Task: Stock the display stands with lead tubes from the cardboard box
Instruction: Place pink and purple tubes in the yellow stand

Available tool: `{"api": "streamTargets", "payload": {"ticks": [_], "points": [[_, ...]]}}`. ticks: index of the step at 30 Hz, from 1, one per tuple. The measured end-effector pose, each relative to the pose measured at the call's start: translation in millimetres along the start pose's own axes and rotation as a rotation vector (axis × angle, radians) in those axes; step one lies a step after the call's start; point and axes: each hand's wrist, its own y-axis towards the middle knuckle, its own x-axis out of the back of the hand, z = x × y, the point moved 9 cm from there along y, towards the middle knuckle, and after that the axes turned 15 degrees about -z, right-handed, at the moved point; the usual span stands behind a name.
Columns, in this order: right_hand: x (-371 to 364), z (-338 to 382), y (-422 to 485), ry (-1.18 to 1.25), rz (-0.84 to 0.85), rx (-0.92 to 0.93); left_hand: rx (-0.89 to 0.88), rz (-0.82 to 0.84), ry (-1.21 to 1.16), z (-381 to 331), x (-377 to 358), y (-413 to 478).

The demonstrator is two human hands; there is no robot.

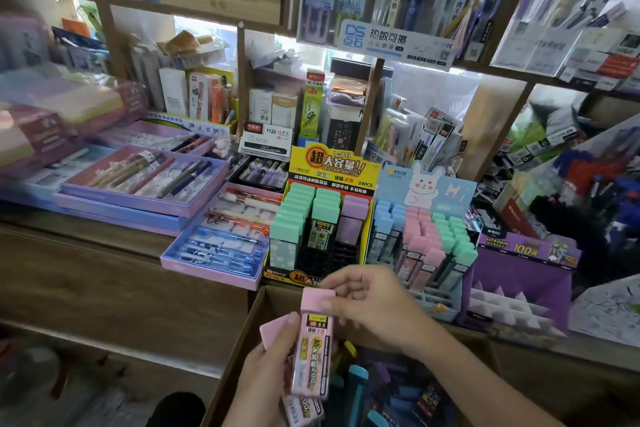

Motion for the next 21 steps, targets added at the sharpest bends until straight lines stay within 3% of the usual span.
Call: {"api": "streamTargets", "payload": {"ticks": [5, 11, 21], "points": [[34.1, 21.9, 16.5, 0.096, -0.123, 0.041, 0.266, 0.012, -0.312, 16.1, -5.4, 1.8], [64.9, 49.7, 40.1, 0.171, -0.317, 0.130, 0.287, -0.008, -0.314, 16.9, -4.1, 2.6], [45.9, 59.5, 66.2, -0.043, -0.348, 0.270, 0.279, -0.030, -0.294, 14.3, 1.3, 4.4]]}}
